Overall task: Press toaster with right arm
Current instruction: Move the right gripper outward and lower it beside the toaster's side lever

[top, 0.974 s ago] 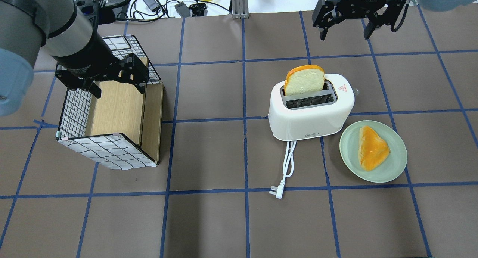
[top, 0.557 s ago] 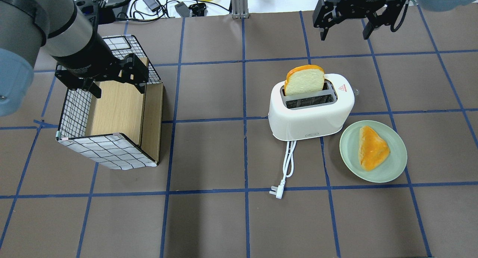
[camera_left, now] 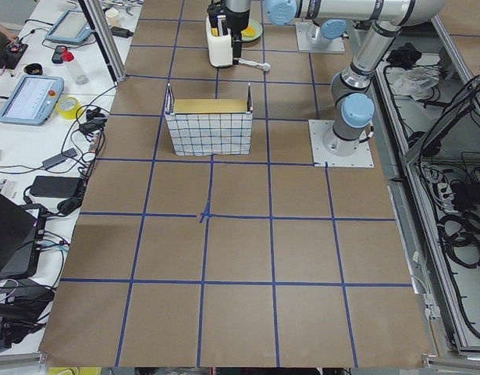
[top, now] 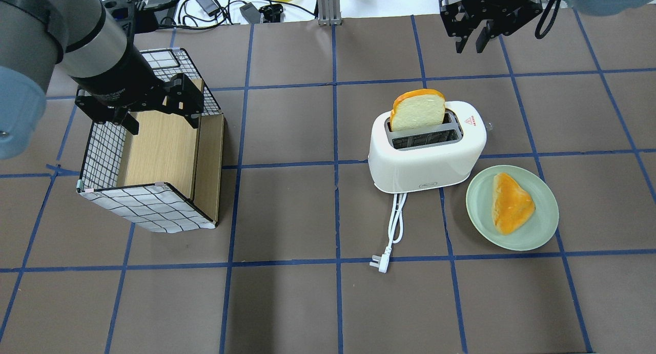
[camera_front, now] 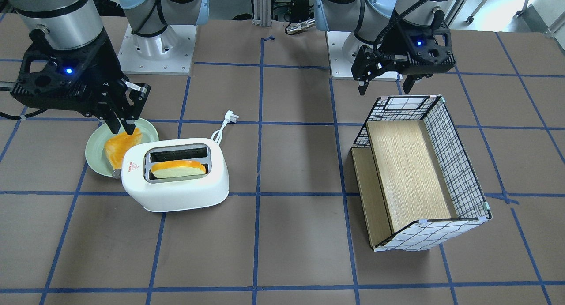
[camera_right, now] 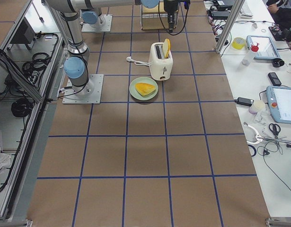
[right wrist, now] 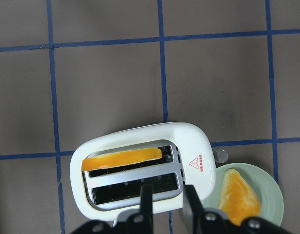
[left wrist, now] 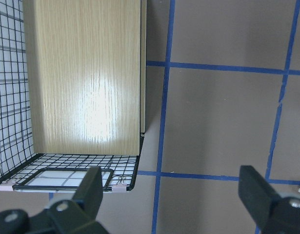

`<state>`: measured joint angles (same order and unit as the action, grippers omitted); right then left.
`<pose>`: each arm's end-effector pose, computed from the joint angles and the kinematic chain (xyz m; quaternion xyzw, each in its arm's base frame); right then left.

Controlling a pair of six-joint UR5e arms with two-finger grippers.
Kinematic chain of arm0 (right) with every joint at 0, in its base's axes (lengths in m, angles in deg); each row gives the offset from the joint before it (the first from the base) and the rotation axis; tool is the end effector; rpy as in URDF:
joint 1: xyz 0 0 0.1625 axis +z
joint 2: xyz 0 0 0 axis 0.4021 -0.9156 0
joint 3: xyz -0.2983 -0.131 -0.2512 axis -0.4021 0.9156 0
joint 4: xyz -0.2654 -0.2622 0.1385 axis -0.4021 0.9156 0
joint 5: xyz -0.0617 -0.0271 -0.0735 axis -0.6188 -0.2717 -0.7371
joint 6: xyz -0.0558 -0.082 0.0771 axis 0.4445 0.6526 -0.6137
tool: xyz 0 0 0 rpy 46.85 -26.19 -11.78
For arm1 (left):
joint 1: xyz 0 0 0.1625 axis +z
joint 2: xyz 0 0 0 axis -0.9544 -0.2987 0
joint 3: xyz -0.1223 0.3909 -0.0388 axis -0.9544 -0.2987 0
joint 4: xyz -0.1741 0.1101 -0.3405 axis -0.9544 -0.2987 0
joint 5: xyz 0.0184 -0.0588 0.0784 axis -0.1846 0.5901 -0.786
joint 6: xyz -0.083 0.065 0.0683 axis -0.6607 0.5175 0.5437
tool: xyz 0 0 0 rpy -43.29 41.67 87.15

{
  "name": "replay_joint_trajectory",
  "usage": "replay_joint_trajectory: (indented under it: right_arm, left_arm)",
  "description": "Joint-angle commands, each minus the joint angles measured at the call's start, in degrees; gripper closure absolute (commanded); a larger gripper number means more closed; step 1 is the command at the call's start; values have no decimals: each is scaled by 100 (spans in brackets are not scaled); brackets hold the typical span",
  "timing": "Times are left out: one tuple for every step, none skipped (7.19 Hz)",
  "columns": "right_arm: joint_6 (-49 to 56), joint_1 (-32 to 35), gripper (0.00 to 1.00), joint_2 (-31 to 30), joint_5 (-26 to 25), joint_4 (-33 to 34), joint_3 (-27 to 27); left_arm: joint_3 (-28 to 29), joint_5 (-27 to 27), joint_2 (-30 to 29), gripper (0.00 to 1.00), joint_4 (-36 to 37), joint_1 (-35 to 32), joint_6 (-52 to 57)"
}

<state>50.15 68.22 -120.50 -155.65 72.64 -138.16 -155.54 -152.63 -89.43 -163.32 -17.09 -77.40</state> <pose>0.1505 -0.5356 0.4854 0.0256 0.9975 -0.0655 0.0003 -0.1287 -0.4400 0.4542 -0.0418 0.9986 -0.0310 0.0081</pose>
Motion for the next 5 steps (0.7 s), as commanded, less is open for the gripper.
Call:
replay_joint_trajectory:
  right_arm:
    - [-17, 0, 100, -10, 6, 3, 1]
    - [-17, 0, 100, -11, 6, 3, 1]
    - [-26, 0, 100, -11, 76, 3, 1]
    - [-26, -35, 100, -2, 233, -15, 27]
    - [-26, -157, 100, 24, 478, -32, 54]
  left_arm:
    - [0, 9, 0, 0, 0, 6, 0]
    - [0, 0, 0, 0, 0, -3, 0]
    - [0, 0, 0, 0, 0, -3, 0]
    - [0, 9, 0, 0, 0, -3, 0]
    - [0, 0, 0, 0, 0, -3, 0]
